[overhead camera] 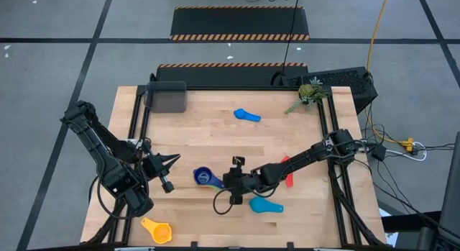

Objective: Nest measuring cups in basket
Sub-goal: Stack the purple measuring cup on top of the green measuring cup

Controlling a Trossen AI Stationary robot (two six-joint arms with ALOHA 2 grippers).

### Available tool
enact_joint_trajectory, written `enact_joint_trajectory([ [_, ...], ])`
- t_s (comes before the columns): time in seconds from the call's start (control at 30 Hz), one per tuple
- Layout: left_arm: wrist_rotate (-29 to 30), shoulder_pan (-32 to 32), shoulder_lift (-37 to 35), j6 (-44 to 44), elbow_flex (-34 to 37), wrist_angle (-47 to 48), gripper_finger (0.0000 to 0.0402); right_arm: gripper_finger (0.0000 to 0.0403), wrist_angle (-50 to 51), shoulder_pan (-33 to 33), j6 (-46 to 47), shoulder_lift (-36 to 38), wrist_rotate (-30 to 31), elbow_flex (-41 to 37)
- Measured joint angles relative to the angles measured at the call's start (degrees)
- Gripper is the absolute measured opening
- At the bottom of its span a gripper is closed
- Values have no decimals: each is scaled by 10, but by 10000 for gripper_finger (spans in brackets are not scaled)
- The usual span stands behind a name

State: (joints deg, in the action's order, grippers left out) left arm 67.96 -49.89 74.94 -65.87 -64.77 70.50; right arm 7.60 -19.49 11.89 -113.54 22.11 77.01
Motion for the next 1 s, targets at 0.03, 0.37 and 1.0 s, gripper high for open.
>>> enact_joint_trajectory([
  [0.03,0,0,0,0,0,0,26,105,-1,0,-1,0,-5,0],
  [0.37,0,0,0,0,0,0,26,105,-25,-1,-6,0,-44,0],
  [1.0,1,0,0,1,0,0,26,87,25,7,28,-1,18,0],
])
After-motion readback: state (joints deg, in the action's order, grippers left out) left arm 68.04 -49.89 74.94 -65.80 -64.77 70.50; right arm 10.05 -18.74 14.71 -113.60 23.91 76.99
